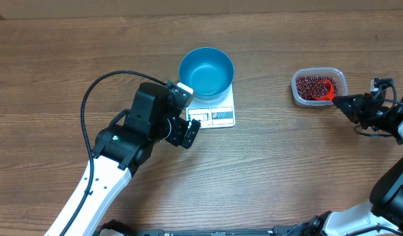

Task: Scoop item into bowl and weigh 150g on scale
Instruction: 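Drag the red scoop through the beans with the right gripper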

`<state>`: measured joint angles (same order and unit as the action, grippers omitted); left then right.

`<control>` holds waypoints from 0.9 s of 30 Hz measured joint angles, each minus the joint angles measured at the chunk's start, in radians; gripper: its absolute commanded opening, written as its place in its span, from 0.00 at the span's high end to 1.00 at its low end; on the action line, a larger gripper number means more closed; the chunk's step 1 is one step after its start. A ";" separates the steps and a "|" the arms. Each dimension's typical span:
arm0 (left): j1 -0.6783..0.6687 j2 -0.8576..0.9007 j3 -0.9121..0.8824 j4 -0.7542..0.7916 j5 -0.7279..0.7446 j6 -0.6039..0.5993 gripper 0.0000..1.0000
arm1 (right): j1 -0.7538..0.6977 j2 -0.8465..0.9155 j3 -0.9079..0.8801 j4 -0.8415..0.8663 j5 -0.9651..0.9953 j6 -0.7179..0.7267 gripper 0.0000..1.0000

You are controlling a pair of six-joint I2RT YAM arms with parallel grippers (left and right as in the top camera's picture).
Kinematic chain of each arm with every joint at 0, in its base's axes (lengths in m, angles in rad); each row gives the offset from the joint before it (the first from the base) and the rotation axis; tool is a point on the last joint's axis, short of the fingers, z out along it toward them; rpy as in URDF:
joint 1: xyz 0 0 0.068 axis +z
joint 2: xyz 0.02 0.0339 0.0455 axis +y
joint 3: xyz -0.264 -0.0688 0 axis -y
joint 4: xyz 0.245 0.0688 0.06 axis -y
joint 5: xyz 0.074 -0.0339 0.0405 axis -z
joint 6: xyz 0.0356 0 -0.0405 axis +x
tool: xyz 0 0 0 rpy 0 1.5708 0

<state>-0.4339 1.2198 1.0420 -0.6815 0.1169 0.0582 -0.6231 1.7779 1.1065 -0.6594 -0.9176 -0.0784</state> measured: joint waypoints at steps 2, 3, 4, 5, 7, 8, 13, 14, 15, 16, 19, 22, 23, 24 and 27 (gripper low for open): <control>0.000 0.000 0.000 0.000 0.000 0.000 0.00 | 0.000 0.000 0.000 -0.001 -0.006 0.000 0.96; 0.000 0.000 0.000 0.000 0.000 0.000 0.01 | 0.000 0.000 0.000 -0.002 -0.007 0.000 0.96; 0.000 0.000 0.000 0.000 0.000 0.000 0.00 | 0.000 0.000 0.000 -0.002 -0.010 0.000 0.96; 0.000 0.000 0.000 0.000 0.000 0.000 0.00 | 0.000 0.000 0.000 -0.004 -0.011 0.000 0.96; 0.000 0.000 0.000 0.000 0.000 0.000 0.01 | 0.000 0.000 0.000 -0.004 -0.011 0.000 0.96; 0.000 0.000 0.000 0.000 0.000 0.000 0.01 | 0.000 0.000 0.000 -0.004 -0.011 0.000 0.96; 0.000 0.000 0.000 0.000 0.000 0.000 0.01 | 0.000 0.000 0.000 -0.004 -0.015 0.000 0.96; 0.000 0.000 0.000 0.000 0.000 0.000 0.00 | 0.000 0.000 0.000 -0.004 -0.023 0.000 0.96; 0.000 0.000 0.000 0.000 0.000 0.000 0.00 | 0.000 0.000 0.000 -0.002 -0.029 0.000 0.96; 0.000 0.000 0.000 0.000 0.000 0.000 0.00 | 0.000 0.000 0.000 -0.002 -0.037 0.000 0.96; 0.000 0.000 0.000 0.000 0.000 0.000 0.00 | 0.000 0.000 0.000 0.008 -0.071 0.001 0.96; 0.000 0.000 0.000 0.000 0.000 0.000 0.00 | 0.000 0.000 0.000 0.008 -0.089 0.000 0.96; 0.000 0.000 0.000 0.000 0.000 0.000 0.00 | 0.000 0.000 0.000 0.009 -0.094 0.000 0.96; 0.000 0.000 0.000 0.000 0.000 0.000 0.00 | 0.000 0.000 0.000 0.009 -0.101 0.000 0.96; 0.000 0.000 0.000 0.000 0.000 0.000 0.00 | 0.000 0.000 -0.001 0.013 -0.140 0.000 0.96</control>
<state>-0.4339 1.2198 1.0420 -0.6815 0.1169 0.0582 -0.6228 1.7779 1.1057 -0.6464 -1.0576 -0.0784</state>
